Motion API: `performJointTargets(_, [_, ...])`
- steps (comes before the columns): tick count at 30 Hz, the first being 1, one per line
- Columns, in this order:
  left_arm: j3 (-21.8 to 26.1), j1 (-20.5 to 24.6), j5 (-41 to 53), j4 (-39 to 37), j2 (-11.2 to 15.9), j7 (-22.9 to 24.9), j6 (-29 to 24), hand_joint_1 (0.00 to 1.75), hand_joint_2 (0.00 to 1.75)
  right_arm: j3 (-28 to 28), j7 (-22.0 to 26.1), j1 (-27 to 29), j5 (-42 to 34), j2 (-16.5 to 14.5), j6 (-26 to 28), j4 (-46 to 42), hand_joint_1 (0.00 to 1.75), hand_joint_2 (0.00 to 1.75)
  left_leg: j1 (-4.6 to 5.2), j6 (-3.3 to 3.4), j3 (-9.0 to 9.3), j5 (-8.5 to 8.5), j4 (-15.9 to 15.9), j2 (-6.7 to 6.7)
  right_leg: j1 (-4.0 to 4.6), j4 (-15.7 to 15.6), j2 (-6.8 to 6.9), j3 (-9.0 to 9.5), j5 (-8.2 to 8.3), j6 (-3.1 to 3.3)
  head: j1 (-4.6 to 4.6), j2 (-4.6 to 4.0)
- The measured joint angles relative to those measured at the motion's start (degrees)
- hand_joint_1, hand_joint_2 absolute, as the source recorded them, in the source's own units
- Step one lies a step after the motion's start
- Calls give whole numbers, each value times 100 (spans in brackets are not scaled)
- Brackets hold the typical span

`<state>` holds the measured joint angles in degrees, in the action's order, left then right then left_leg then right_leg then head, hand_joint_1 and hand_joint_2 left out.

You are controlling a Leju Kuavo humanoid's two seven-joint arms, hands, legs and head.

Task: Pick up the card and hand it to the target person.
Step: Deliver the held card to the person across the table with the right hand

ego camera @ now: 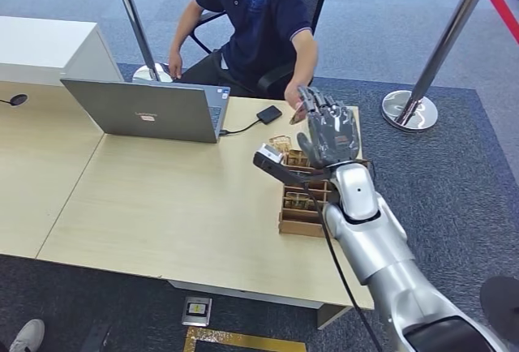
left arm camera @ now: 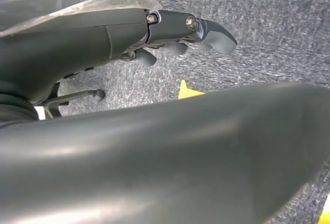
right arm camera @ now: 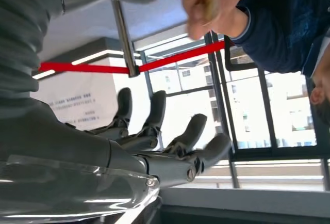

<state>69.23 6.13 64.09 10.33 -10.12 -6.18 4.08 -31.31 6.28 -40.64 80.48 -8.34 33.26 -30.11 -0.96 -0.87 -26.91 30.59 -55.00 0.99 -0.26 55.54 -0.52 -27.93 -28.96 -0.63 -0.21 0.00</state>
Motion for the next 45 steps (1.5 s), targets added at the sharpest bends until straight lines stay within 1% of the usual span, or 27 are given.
performJointTargets(3, [16, -40, -74, -1, -1, -2, -25, 0, 0, 182, -56, 718, -90, 80, -41, -1034, 0, 175, -1, 2, -3, 2, 0, 3, 0, -4, 0, -1, -1, 0, -1, 0])
performJointTargets(8, [75, -94, -198, -1, -1, -18, -92, 0, 0, 597, -225, 2255, -277, 292, -140, -3251, 0, 175, 0, 7, -11, 6, 1, 9, 0, -11, 0, -5, -3, -4, 0, 0])
performJointTargets(10, [96, -113, -241, -1, 0, -35, -107, 0, 0, 800, -265, 2881, -535, 345, -185, -4088, 0, 175, 0, 10, -14, 8, 2, 9, 0, -13, 0, -7, -3, -4, 0, 0])
performJointTargets(13, [121, -131, -256, -1, 0, -44, -108, 0, 0, 1157, -245, 3883, -1243, 363, -349, -5351, 0, 175, 0, 10, -16, 9, 3, 10, -1, -15, 0, -10, -4, -5, 1, 0])
performJointTargets(14, [127, -137, -256, -1, 0, -45, -108, 0, 0, 1299, -238, 4235, -1465, 352, -401, -5773, 0, 175, 0, 10, -17, 10, 4, 9, -1, -15, 0, -11, -4, -5, 1, 0])
performJointTargets(16, [131, -148, -255, -1, 3, -42, -109, 0, 0, 1573, -240, 4842, -1672, 315, -493, -6462, 0, 175, 0, 9, -16, 12, 5, 5, -1, -15, 0, -13, -4, -5, 1, 0])
performJointTargets(19, [152, -154, -299, 1, 7, 7, -161, 0, 0, 2010, -450, 5652, -1517, 198, -662, -7207, 0, 175, 0, 10, -12, 13, 6, 6, -1, -18, 0, -10, -7, -7, 1, 0])
performJointTargets(21, [196, -185, -336, 1, 7, 61, -220, 0, 0, 2454, -574, 6113, -1441, 26, -875, -7516, 0, 175, 1, 9, -12, 14, 8, -1, -1, -17, 0, -10, -8, -6, 1, 0])
performJointTargets(23, [230, -208, -344, 1, 7, 117, -255, 0, 0, 3052, -534, 6355, -1503, -234, -1308, -7632, 0, 175, 0, 10, -10, 14, 10, -13, 0, -16, -1, -9, -7, -3, 1, 0])
performJointTargets(25, [244, -216, -341, 1, 7, 179, -274, 0, 0, 3733, -395, 6405, -1632, -495, -1823, -7502, 0, 87, 0, 11, -7, 13, 9, -15, 0, -18, -1, -4, -5, -3, 0, 0])
performJointTargets(27, [256, -231, -327, 1, 7, 215, -281, 0, 0, 4493, -191, 6248, -1785, -668, -2158, -7009, 0, 0, 0, 13, -5, 11, 9, -16, 0, -19, -1, 0, -2, -3, 0, 0])
performJointTargets(29, [264, -226, -311, 1, 4, 223, -268, 0, 0, 5329, 26, 5901, -1813, -751, -2272, -6129, 0, 0, 3, 18, 1, 8, 8, -15, 1, -22, -1, 6, 3, -8, 1, 0])
performJointTargets(30, [266, -221, -305, 1, 1, 223, -259, 0, 0, 5750, 90, 5686, -1752, -756, -2242, -5572, 0, 0, 4, 21, 3, 6, 8, -14, 1, -25, -1, 9, 5, -12, 0, 0])
performJointTargets(32, [267, -218, -297, 1, -7, 222, -242, 0, 0, 6537, 111, 5280, -1582, -723, -2084, -4368, 0, 0, 8, 27, 3, 3, 7, -13, 0, -27, -1, 13, 8, -19, 1, 0])
performJointTargets(34, [268, -219, -291, 1, -14, 220, -236, 0, 0, 7135, 89, 4986, -1413, -664, -1862, -3320, 0, 0, 12, 28, 1, 2, 7, -14, -4, -26, -1, 10, 10, -20, 1, 0])
performJointTargets(36, [269, -208, -291, 1, -22, 194, -233, 0, 0, 7514, -40, 4743, -1256, -580, -1743, -2463, 0, 0, 10, 29, 0, 2, 8, -18, -7, -26, -1, 5, 10, -19, 0, 0])
performJointTargets(38, [270, -185, -274, 1, -37, 156, -217, 0, 0, 7798, -358, 4470, -1146, -456, -1767, -1489, 0, 0, 7, 29, 0, 2, 8, -20, -6, -26, -1, 4, 10, -19, 0, 0])
performJointTargets(40, [269, -169, -226, 1, -48, 140, -185, 0, 0, 8055, -740, 4227, -1216, -361, -1987, -573, 0, 0, 6, 29, 0, 1, 8, -21, -5, -24, -1, 4, 9, -19, 0, 0])
performJointTargets(43, [268, -151, -193, 1, -54, 144, -119, 0, 0, 8369, -1226, 3983, -1298, -325, -2377, 416, 0, 0, 5, 27, 0, 0, 8, -23, -4, -19, -1, 3, 10, -16, -1, 0])
performJointTargets(45, [268, -143, -199, 1, -58, 148, -79, 0, 87, 8463, -1385, 3887, -1267, -332, -2509, 852, 0, 0, 5, 26, 0, -1, 9, -23, -4, -15, -1, 2, 9, -15, -1, 0])
